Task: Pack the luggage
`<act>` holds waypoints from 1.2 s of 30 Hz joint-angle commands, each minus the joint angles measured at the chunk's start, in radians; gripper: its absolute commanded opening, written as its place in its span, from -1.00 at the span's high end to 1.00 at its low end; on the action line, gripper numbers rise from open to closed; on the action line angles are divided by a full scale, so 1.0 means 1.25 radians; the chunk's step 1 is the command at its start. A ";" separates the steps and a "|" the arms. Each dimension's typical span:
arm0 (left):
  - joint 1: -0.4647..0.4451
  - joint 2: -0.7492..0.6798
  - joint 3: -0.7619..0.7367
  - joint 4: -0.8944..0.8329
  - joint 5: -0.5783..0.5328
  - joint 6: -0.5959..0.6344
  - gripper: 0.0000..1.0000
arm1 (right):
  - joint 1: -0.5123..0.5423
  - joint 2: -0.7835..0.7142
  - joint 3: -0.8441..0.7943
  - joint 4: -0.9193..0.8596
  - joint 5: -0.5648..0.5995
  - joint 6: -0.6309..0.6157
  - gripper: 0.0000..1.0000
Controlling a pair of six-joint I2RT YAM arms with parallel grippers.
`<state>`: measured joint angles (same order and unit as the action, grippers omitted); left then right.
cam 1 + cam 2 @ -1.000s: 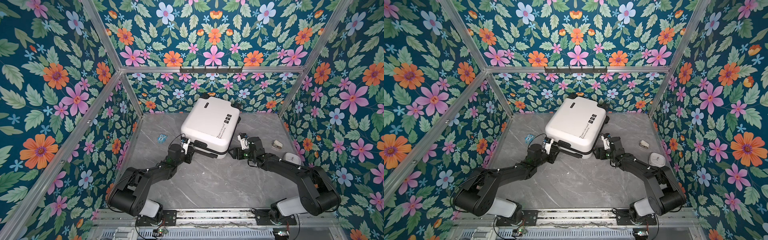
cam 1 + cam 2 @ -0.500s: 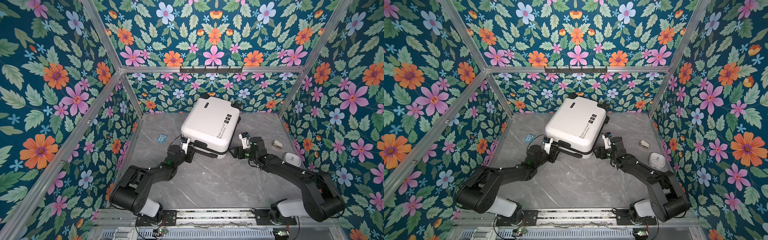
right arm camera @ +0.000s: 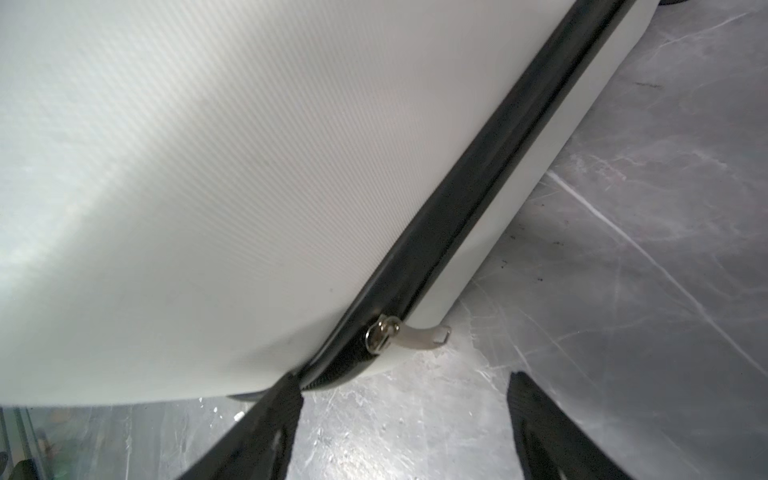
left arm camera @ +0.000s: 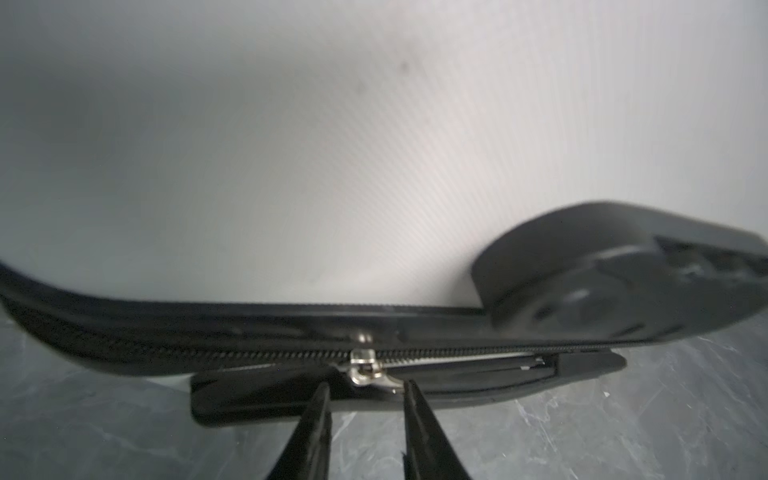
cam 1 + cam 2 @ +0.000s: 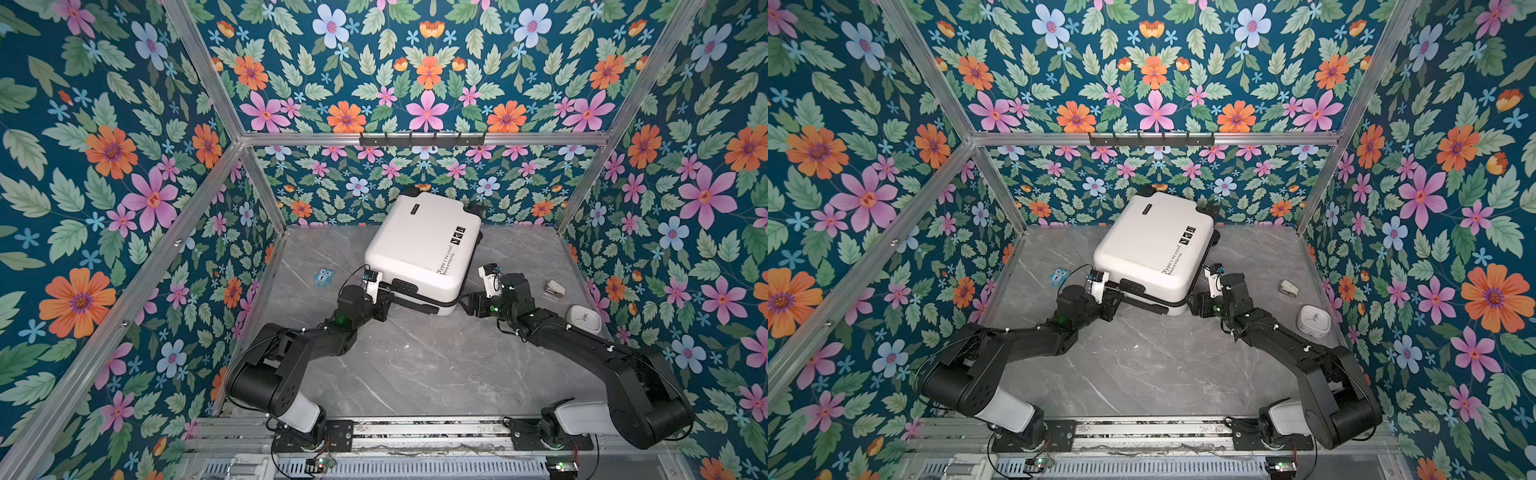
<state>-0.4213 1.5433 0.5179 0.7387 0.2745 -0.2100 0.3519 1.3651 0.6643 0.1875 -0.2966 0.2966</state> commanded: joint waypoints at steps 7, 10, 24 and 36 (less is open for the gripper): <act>0.000 -0.069 -0.009 -0.025 -0.069 0.036 0.30 | 0.004 -0.004 0.001 0.025 -0.010 0.016 -0.58; 0.001 -0.037 0.009 -0.035 -0.042 0.032 0.30 | 0.004 -0.006 0.001 0.026 -0.008 0.018 -0.59; -0.005 0.012 -0.044 0.052 -0.007 0.002 0.37 | 0.006 -0.027 -0.008 0.020 -0.003 0.020 -0.59; -0.011 0.003 -0.040 0.066 -0.011 -0.008 0.32 | 0.006 -0.025 -0.010 0.026 -0.006 0.028 -0.59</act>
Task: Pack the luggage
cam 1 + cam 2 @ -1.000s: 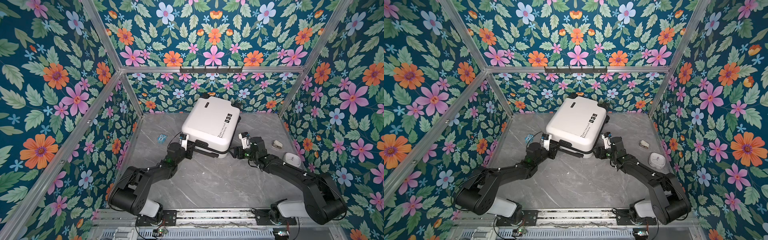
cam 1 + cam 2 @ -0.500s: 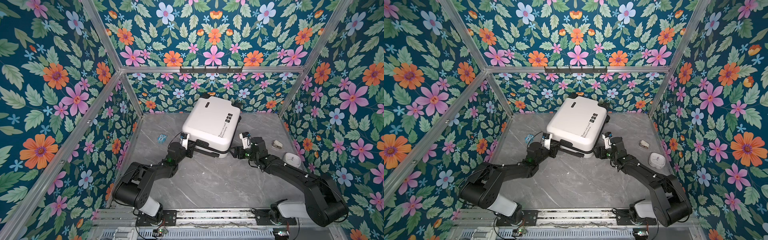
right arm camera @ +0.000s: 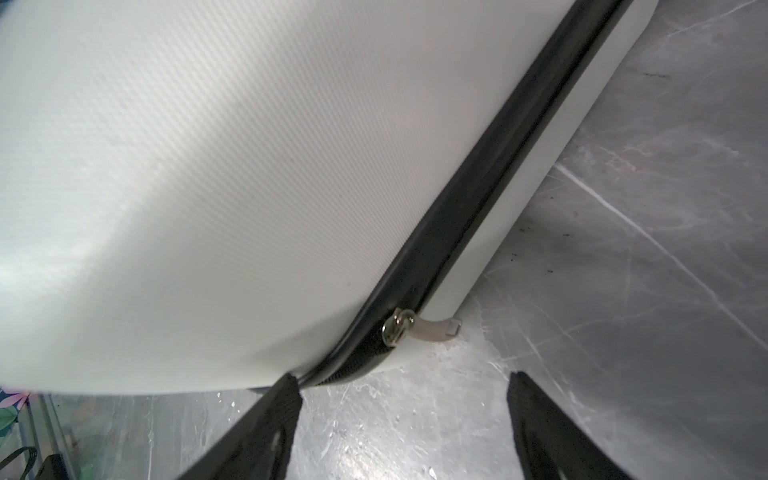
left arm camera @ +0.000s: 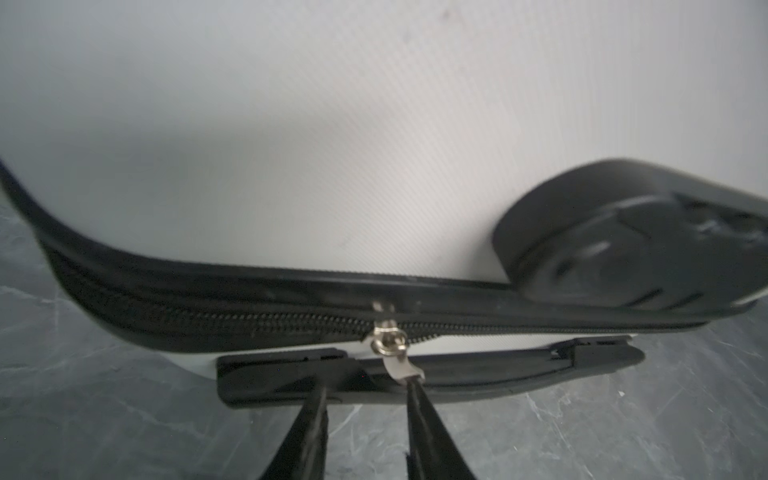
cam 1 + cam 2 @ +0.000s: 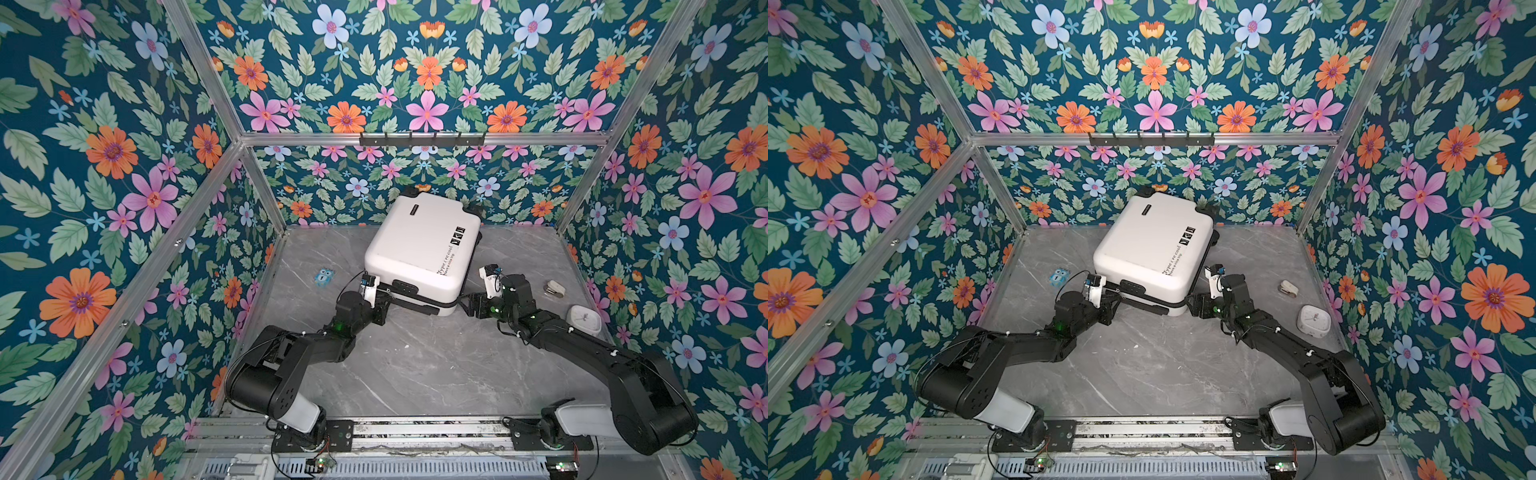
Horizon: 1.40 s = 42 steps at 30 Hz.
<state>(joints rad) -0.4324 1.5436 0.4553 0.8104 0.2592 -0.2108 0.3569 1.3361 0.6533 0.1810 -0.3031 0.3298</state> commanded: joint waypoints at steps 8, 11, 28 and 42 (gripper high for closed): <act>-0.021 0.010 0.038 0.010 0.004 -0.013 0.28 | 0.002 -0.005 -0.004 0.034 -0.001 0.004 -0.59; -0.023 0.029 0.052 -0.001 -0.011 -0.014 0.28 | 0.003 -0.008 -0.007 0.036 -0.001 0.005 -0.59; -0.022 0.067 0.053 0.031 -0.092 -0.032 1.00 | 0.002 -0.028 -0.022 0.037 -0.002 0.012 -0.59; -0.021 0.019 0.065 -0.082 0.001 0.030 1.00 | -0.002 -0.061 -0.034 0.007 0.051 -0.062 -0.72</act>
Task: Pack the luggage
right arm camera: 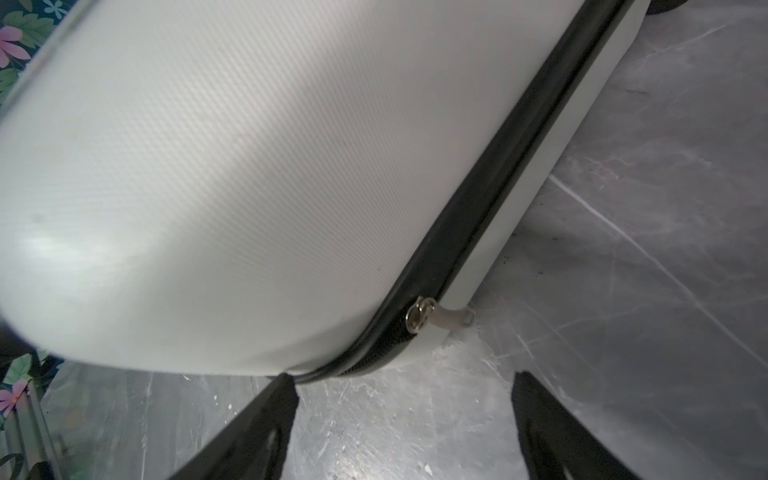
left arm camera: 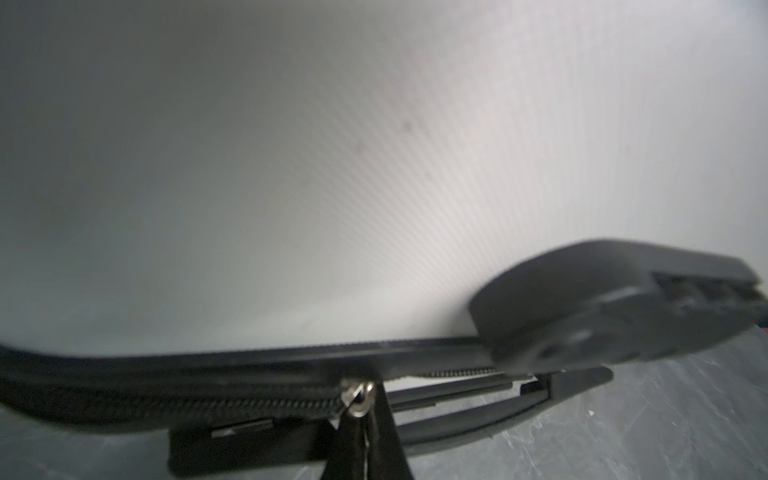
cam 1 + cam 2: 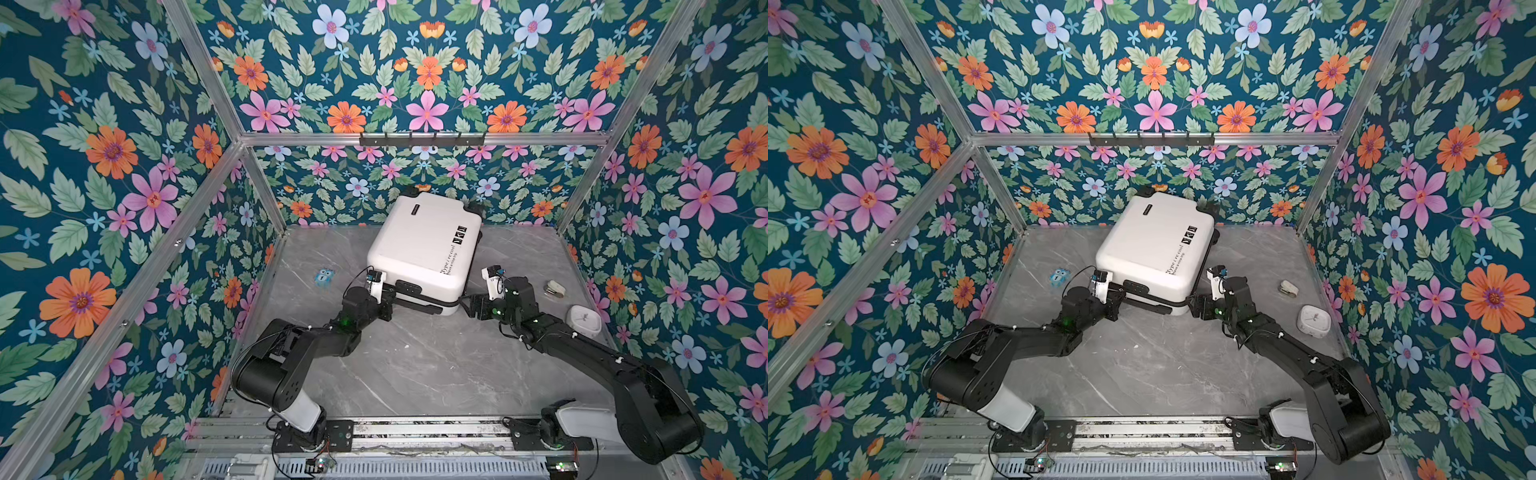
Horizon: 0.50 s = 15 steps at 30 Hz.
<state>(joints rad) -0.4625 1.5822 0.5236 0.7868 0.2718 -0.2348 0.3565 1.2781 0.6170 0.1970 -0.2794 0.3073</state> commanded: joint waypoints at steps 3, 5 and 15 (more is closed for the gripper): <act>0.005 -0.024 0.019 -0.110 -0.009 0.058 1.00 | -0.010 -0.031 -0.015 -0.010 0.046 -0.058 -0.75; 0.010 -0.023 0.028 -0.135 0.007 0.062 1.00 | -0.013 -0.039 -0.024 0.004 0.040 -0.063 -0.75; 0.013 -0.060 0.092 -0.335 0.034 0.126 1.00 | -0.013 -0.055 -0.031 -0.020 0.050 -0.140 -0.70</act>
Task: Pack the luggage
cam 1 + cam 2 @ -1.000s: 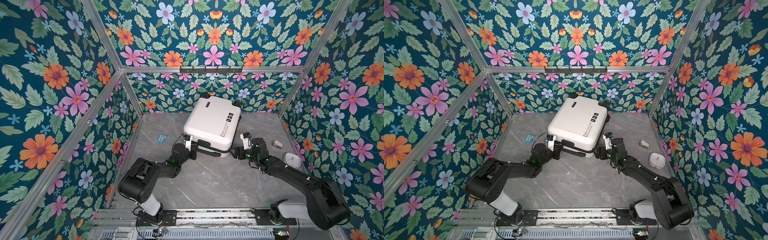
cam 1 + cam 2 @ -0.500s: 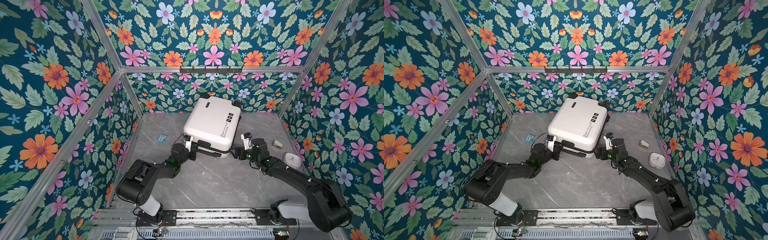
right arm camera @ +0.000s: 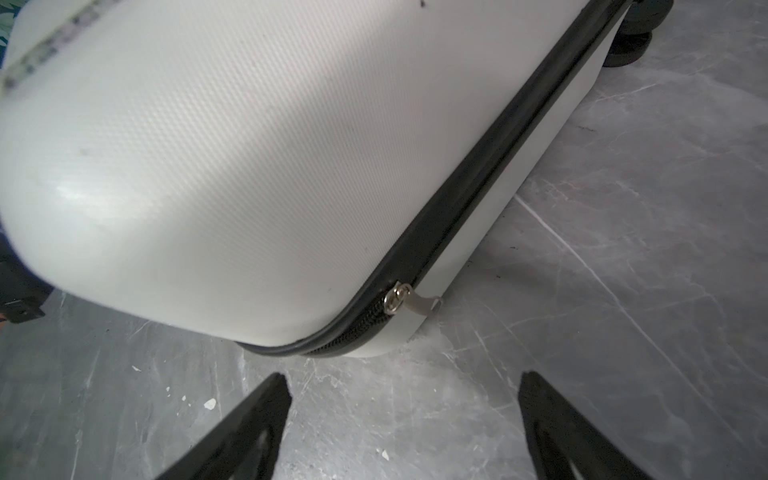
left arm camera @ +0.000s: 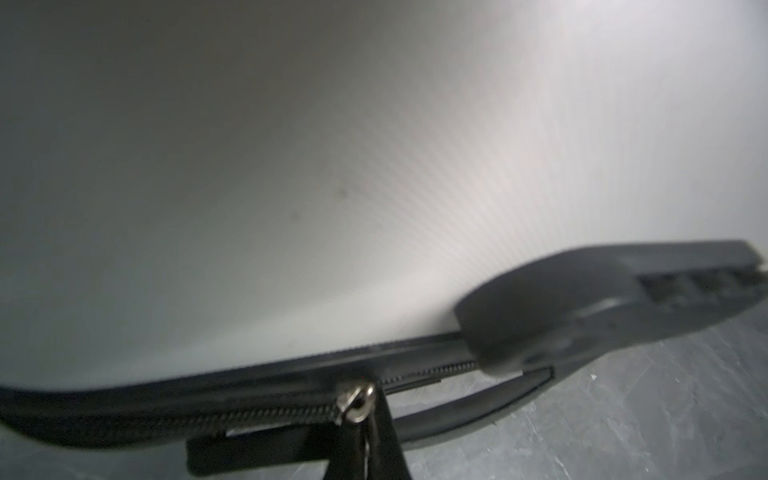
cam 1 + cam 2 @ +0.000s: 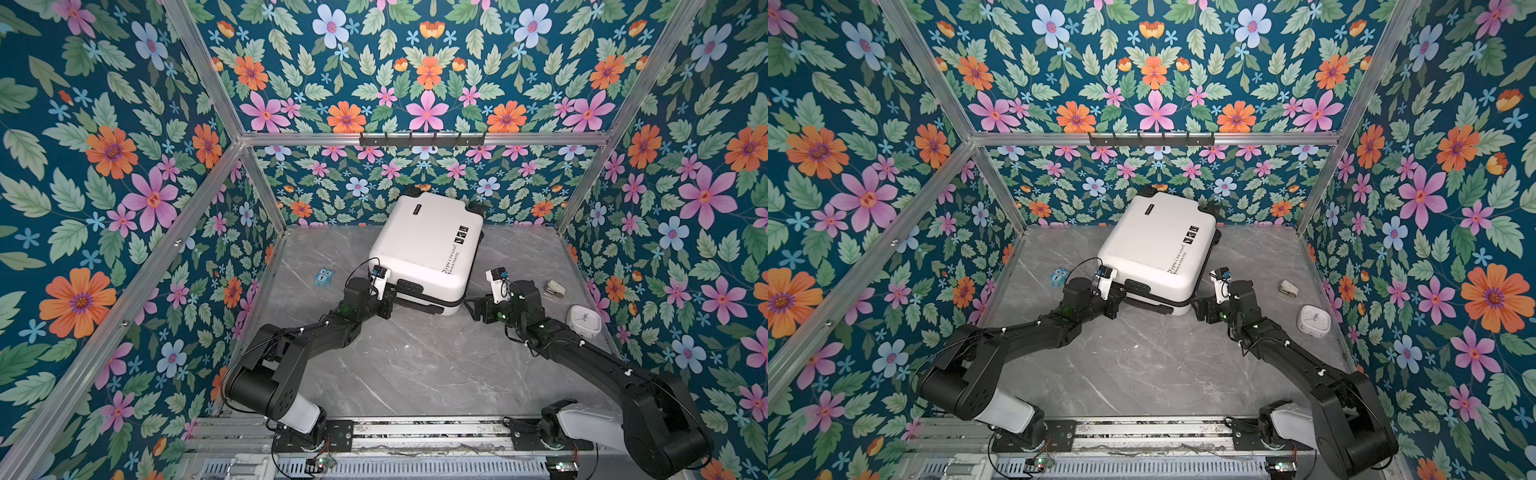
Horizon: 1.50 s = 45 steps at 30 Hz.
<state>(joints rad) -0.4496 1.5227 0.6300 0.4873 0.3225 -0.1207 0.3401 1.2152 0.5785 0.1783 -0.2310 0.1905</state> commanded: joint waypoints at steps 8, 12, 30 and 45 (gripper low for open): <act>0.016 -0.024 0.018 -0.154 -0.036 0.049 1.00 | -0.013 0.028 0.054 -0.053 -0.066 -0.088 -0.19; 0.049 -0.030 0.002 -0.130 -0.032 0.030 1.00 | -0.013 0.070 0.086 -0.099 -0.112 -0.090 -0.28; 0.093 -0.089 -0.035 -0.122 0.039 0.004 1.00 | 0.051 0.098 0.044 -0.046 -0.082 -0.028 -0.34; 0.118 -0.065 -0.003 -0.137 0.014 -0.007 1.00 | 0.089 0.218 0.137 0.012 -0.039 -0.073 -0.23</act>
<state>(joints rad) -0.3111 1.4384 0.6209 0.3401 0.3786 -0.1242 0.4480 1.4719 0.7380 0.1322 -0.3241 0.1211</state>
